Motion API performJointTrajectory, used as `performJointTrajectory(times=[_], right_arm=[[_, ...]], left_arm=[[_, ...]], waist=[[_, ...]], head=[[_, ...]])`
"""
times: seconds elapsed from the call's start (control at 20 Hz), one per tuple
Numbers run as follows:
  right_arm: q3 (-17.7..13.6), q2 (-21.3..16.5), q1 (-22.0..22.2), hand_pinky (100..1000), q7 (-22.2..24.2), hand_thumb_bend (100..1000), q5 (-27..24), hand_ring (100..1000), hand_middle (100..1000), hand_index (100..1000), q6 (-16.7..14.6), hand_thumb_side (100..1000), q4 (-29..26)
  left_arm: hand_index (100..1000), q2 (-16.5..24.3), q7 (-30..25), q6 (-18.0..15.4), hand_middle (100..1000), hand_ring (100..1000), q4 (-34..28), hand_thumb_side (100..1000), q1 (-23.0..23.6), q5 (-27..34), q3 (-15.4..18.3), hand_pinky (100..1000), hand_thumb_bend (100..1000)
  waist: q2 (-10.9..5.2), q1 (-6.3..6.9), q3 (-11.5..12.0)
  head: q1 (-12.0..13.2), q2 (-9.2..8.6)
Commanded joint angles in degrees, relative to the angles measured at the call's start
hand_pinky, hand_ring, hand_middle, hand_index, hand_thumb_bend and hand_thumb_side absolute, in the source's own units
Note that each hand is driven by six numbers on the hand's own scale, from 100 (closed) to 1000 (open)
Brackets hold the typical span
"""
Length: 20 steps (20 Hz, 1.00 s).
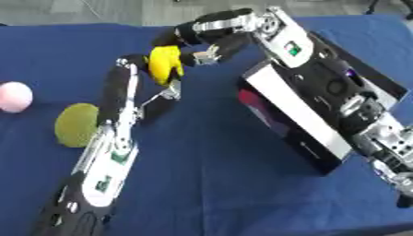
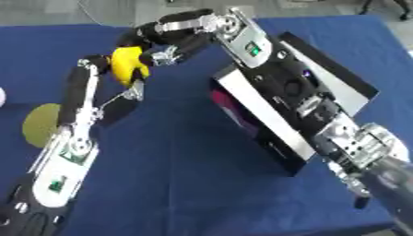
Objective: Pick up the objects with one hand, pass them to the other hand, and then place them into the box on the other side of the table.
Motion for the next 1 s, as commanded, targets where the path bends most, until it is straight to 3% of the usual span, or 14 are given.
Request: performJointTrajectory(times=[0.05, 0.55, 1.0], right_arm=[[-0.29, -0.62, -0.85, 1000, -0.06, 100, 0.67, 1000, 1000, 1000, -0.51, 652, -0.21], [-0.20, -0.31, -0.63, 1000, -0.52, 100, 1.79, 1000, 1000, 1000, -1.11, 647, 0.23], [-0.16, -0.28, -0.61, 1000, -2.32, 100, -1.64, 1000, 1000, 1000, 2.69, 549, 0.03]], left_arm=[[552, -0.50, 0.26, -0.59, 435, 645, -1.64, 413, -1.26, 0.88, -0.18, 735, 100], [556, -0.67, 0.78, -0.61, 436, 646, -2.63, 415, -1.37, 1.27, -0.66, 735, 100], [558, -0.92, 0.30, -0.71, 437, 646, -2.10, 407, -1.15, 1.04, -0.93, 735, 100]], waist=[[-0.11, -0.86, -0.02], [-0.05, -1.09, -0.29], [0.00, -0.87, -0.67]], head=[[-0.31, -0.64], [-0.68, -0.65], [-0.93, -0.36]])
